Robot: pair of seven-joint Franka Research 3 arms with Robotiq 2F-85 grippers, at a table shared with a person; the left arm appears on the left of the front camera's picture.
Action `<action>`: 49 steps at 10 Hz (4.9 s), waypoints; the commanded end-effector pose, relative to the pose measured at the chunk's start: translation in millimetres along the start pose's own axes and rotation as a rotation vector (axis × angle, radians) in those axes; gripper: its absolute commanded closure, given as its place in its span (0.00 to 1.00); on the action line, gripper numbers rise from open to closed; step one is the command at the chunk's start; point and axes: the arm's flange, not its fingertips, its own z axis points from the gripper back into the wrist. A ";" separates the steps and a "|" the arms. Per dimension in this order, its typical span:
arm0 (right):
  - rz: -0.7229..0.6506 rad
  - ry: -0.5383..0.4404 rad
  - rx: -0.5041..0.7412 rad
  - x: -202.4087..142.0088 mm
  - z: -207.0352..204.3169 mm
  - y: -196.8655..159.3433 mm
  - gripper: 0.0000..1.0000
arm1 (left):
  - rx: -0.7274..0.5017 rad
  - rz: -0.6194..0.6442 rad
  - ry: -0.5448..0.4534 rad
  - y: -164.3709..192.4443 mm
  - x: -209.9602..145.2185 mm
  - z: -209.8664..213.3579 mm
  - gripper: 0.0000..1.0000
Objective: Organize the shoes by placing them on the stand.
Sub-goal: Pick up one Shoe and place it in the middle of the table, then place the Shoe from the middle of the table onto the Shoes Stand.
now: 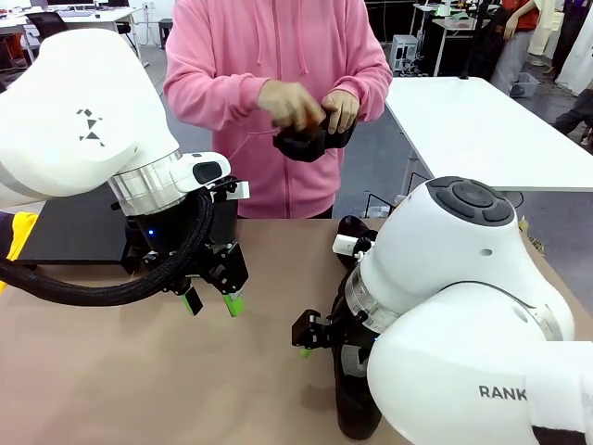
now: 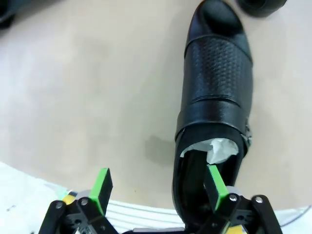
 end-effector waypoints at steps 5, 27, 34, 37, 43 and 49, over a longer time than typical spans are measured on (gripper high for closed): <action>0.002 -0.027 -0.047 4.1 -17.5 -2.9 0.00 | -0.024 -0.001 -0.013 1.4 -2.6 -1.0 0.27; -0.413 -0.160 -0.091 63.3 162.2 -137.8 0.00 | 0.209 0.203 -0.227 -137.8 66.0 -167.0 0.27; -0.413 -0.160 -0.091 63.3 162.2 -137.8 0.00 | 0.189 0.265 -0.258 -139.7 37.3 -137.2 0.27; -0.413 -0.160 -0.091 63.3 162.2 -137.8 0.00 | 0.175 0.242 -0.227 -144.8 38.3 -145.8 0.27; -0.413 -0.160 -0.091 63.3 162.2 -137.8 0.00 | 0.204 0.263 -0.126 -150.1 67.0 -184.0 0.34; -0.413 -0.160 -0.091 63.3 162.2 -137.8 0.00 | 0.252 0.248 -0.096 -156.6 66.5 -185.4 1.00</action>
